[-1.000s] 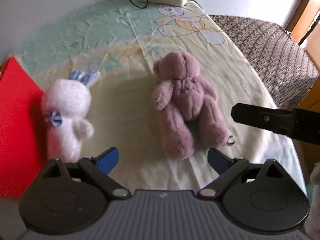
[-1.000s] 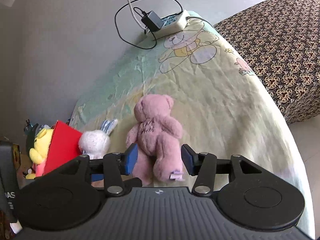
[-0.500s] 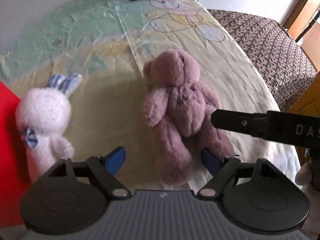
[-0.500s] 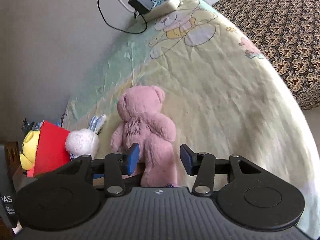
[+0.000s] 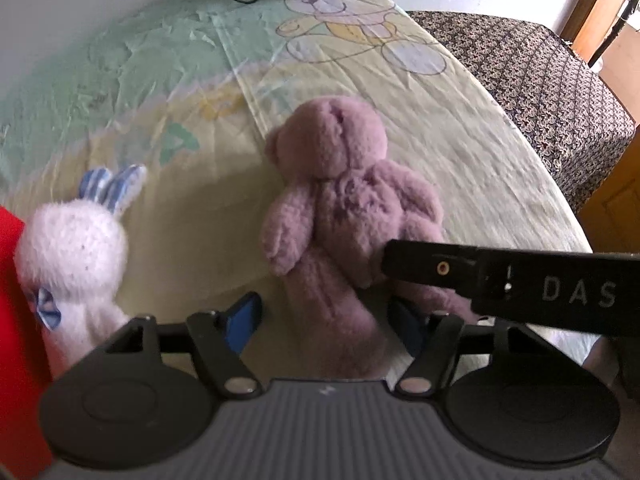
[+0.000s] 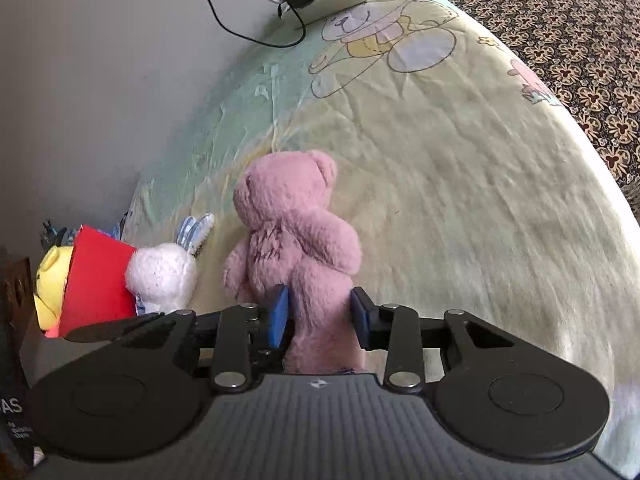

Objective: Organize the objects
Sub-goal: 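Close the right gripper on the pink teddy bear's body, then lift the pink teddy bear with the right gripper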

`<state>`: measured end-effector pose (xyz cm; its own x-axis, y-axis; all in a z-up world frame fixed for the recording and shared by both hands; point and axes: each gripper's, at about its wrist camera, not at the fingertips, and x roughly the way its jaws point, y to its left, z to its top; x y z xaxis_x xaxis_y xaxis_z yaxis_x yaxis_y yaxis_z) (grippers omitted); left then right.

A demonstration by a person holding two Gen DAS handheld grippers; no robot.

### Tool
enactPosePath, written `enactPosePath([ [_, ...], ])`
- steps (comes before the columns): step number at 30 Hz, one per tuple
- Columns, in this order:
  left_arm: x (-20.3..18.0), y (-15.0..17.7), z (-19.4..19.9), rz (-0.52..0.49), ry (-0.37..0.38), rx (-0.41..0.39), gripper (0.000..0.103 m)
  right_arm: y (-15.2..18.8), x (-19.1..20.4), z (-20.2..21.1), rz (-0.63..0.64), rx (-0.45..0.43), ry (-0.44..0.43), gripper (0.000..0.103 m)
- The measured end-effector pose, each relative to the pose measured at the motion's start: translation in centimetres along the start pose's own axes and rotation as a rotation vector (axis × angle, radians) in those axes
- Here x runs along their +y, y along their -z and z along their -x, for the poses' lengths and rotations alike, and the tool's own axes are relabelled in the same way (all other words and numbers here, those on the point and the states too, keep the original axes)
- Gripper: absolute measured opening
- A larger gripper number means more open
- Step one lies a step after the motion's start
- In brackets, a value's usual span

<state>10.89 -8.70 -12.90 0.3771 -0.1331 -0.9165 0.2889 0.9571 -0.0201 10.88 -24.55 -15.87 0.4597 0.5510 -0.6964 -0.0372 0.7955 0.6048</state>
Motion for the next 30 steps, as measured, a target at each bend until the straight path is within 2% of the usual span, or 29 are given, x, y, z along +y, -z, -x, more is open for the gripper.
enactPosePath([
  [1, 0.0, 0.0, 0.0, -0.004, -0.001, -0.001, 0.063, 0.1, 0.2, 0.0, 0.009, 0.005, 0.007, 0.029],
  [3, 0.0, 0.0, 0.2, -0.008, 0.006, 0.001, 0.050, 0.4, 0.3, 0.2, 0.015, 0.005, 0.010, 0.028],
  [11, 0.1, 0.1, 0.7, -0.011, 0.043, 0.008, 0.036, 1.6, 0.7, 1.5, 0.013, -0.006, 0.024, 0.028],
  [22, -0.5, 3.7, 3.3, -0.069, 0.110, 0.017, 0.035, 5.2, 1.7, 3.9, 0.068, 0.036, 0.034, 0.031],
  [26, -1.1, 5.6, 4.5, -0.117, 0.117, 0.017, 0.036, 6.7, 2.3, 4.7, 0.089, 0.066, 0.016, 0.043],
  [30, -1.1, 7.3, 5.0, -0.136, 0.146, 0.035, 0.037, 7.4, 2.2, 5.6, 0.068, 0.045, 0.011, 0.046],
])
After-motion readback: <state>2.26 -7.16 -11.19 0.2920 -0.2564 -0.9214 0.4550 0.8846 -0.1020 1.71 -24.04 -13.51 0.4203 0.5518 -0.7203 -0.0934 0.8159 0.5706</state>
